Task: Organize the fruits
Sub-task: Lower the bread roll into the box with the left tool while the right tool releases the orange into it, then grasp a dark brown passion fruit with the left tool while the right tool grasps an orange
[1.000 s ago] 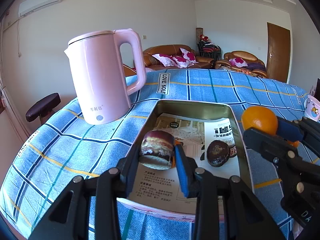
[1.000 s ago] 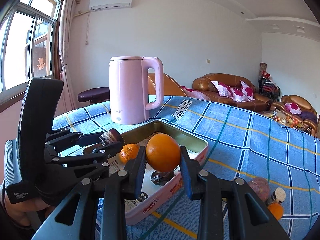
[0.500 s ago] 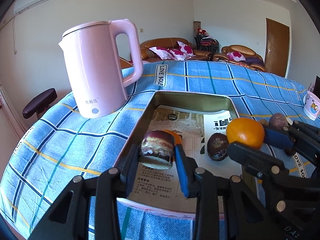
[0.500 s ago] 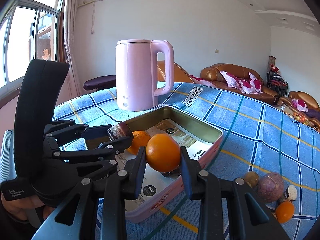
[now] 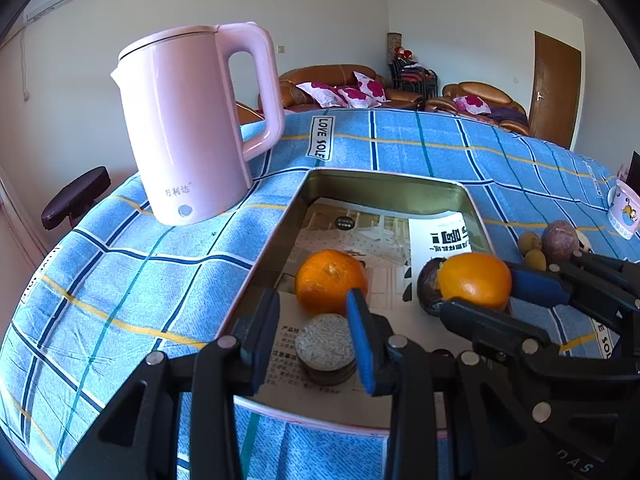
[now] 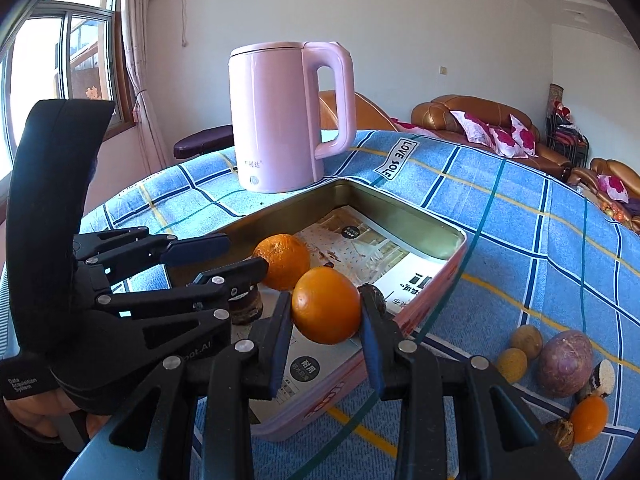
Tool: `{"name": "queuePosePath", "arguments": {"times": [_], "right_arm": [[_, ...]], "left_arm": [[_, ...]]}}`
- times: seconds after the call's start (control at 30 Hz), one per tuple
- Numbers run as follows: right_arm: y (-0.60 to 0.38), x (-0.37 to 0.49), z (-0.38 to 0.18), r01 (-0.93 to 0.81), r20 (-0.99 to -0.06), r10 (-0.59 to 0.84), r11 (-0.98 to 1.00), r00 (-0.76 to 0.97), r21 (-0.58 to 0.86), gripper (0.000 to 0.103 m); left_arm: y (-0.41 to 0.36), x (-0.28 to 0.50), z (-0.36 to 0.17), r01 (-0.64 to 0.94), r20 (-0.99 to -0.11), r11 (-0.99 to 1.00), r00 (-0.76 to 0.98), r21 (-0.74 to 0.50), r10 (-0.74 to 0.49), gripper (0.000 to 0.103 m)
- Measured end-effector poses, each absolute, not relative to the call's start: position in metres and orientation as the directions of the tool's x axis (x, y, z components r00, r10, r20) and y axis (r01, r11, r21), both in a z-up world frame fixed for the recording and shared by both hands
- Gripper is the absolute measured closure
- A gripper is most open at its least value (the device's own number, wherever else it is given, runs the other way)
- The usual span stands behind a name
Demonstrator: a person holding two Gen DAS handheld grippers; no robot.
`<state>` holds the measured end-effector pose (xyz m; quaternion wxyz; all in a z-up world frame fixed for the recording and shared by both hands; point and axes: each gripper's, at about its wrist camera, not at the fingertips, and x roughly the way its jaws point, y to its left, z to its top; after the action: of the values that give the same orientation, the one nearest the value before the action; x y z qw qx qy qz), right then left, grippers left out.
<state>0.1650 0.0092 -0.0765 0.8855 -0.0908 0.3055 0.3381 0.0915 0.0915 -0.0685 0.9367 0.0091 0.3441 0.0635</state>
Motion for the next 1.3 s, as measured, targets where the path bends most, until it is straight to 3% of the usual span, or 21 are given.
{"name": "queuePosePath", "arguments": {"times": [0.17, 0.3, 0.57, 0.7, 0.8, 1.07, 1.3], "right_arm": [[0.010, 0.164, -0.077, -0.653, -0.604, 0.538, 0.757, 0.588, 0.038, 0.068], [0.011, 0.163, -0.077, -0.650, -0.605, 0.531, 0.759, 0.594, 0.028, 0.065], [0.007, 0.161, -0.074, -0.628, -0.587, 0.518, 0.778, 0.623, 0.020, 0.055], [-0.003, 0.157, -0.069, -0.592, -0.549, 0.503, 0.806, 0.667, 0.020, 0.038], [-0.016, 0.147, -0.063, -0.574, -0.498, 0.502, 0.819, 0.707, 0.010, 0.035], [-0.088, 0.137, -0.049, -0.446, -0.468, 0.398, 0.895, 0.789, 0.008, 0.034], [-0.164, 0.154, -0.063, -0.229, -0.553, 0.212, 0.973, 0.806, 0.039, 0.033]], "left_arm": [[0.093, 0.091, -0.069, -0.122, -0.643, 0.991, 0.755, 0.055, 0.129, 0.064], [0.097, 0.090, -0.068, -0.139, -0.639, 0.989, 0.758, 0.042, 0.133, 0.053], [0.102, 0.087, -0.066, -0.135, -0.633, 0.991, 0.767, -0.001, 0.104, 0.050], [0.104, 0.079, -0.061, -0.121, -0.616, 0.991, 0.786, -0.058, 0.060, 0.030], [0.094, 0.070, -0.050, -0.133, -0.576, 0.991, 0.812, -0.023, 0.096, 0.008], [0.062, 0.066, -0.030, -0.083, -0.538, 0.996, 0.841, -0.015, 0.062, 0.007], [0.016, 0.080, -0.035, -0.030, -0.548, 0.999, 0.836, 0.034, 0.043, 0.004]]}}
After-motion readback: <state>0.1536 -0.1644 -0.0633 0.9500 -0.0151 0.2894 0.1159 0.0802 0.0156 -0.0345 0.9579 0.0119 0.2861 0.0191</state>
